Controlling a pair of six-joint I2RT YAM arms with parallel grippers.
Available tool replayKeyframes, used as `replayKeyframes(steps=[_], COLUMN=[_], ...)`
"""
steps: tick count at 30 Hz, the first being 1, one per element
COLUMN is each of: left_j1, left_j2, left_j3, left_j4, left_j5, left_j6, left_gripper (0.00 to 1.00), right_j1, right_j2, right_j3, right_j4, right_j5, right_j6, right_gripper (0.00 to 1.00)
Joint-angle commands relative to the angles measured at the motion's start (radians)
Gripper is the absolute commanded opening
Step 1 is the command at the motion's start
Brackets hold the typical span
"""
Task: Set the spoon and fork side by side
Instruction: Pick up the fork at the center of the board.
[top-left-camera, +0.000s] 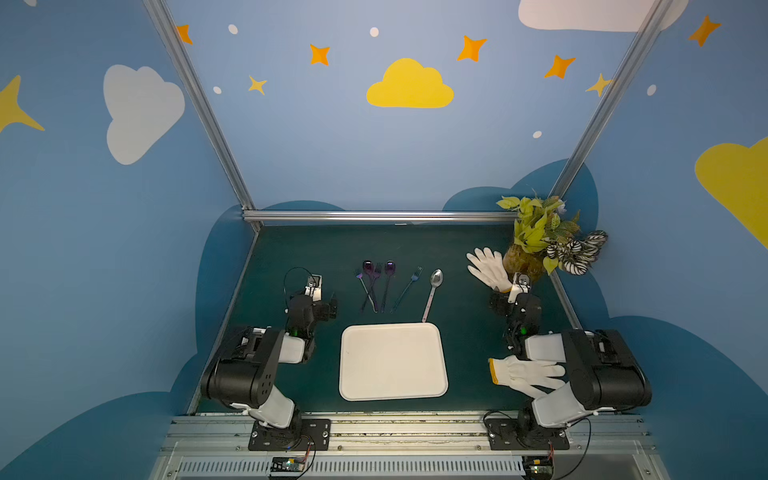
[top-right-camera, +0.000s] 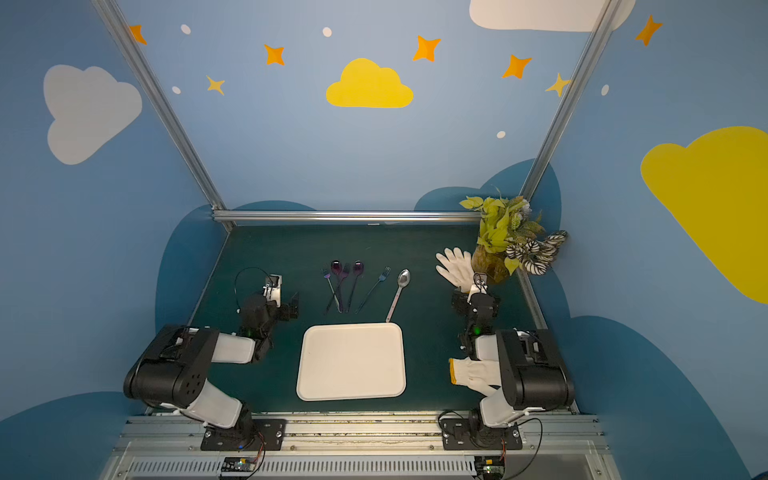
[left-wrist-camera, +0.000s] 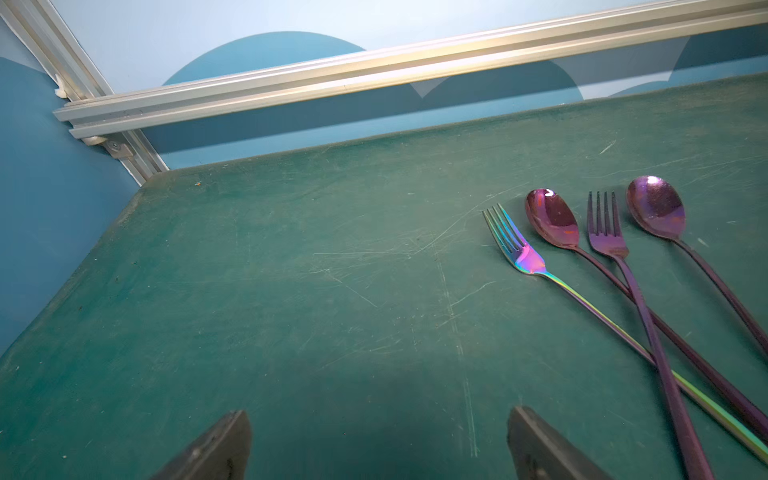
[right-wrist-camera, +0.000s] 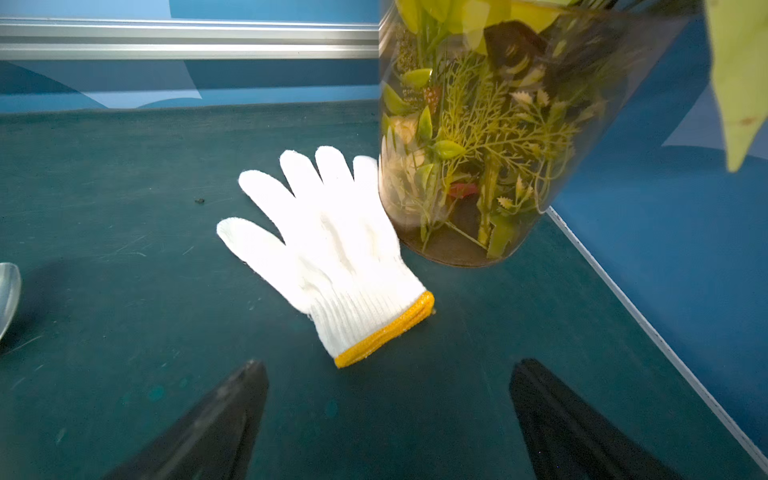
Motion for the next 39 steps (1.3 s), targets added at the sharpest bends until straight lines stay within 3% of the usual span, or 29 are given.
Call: replayKeyframes(steps=[1, 29, 32, 34, 36, 39], left_j1=[0.003, 0.002, 0.003, 0.003, 0.015, 0.061], left_j2=[-0.004, -0.029, -0.166, -0.268, -0.357, -0.43], left_j3=[0.006, 0.002, 0.043, 0.109, 0.201, 0.343], left_j4=[0.028, 0.02, -0.184, -0.377, -0.631, -0.97], left_j5=[0.002, -0.022, -0.112, -0.222, -0.304, -0.178], left_j6=[-0.007, -0.012, -0.042, -0.1, -0.237, -0.4], left_gripper=[1.0, 1.0, 1.0, 1.0, 1.0, 1.0], right_j1=[0.002, 0.001, 0.002, 0.001, 0.0, 0.0], right_j2=[0.009, 0.007, -0.054, -0.141, -0.245, -0.334], right_j3=[-0.003, -0.005, 0.006, 0.05, 0.133, 0.292], right_j4=[0.039, 0.043, -0.035, -0.194, -0.472, -0.893], right_j5=[0.003, 0.003, 0.086, 0.108, 0.126, 0.072], right_j6=[0.002, 0.003, 0.03, 0.043, 0.091, 0.187], right_gripper=[0.98, 0.98, 0.98, 0.98, 0.97, 0.94])
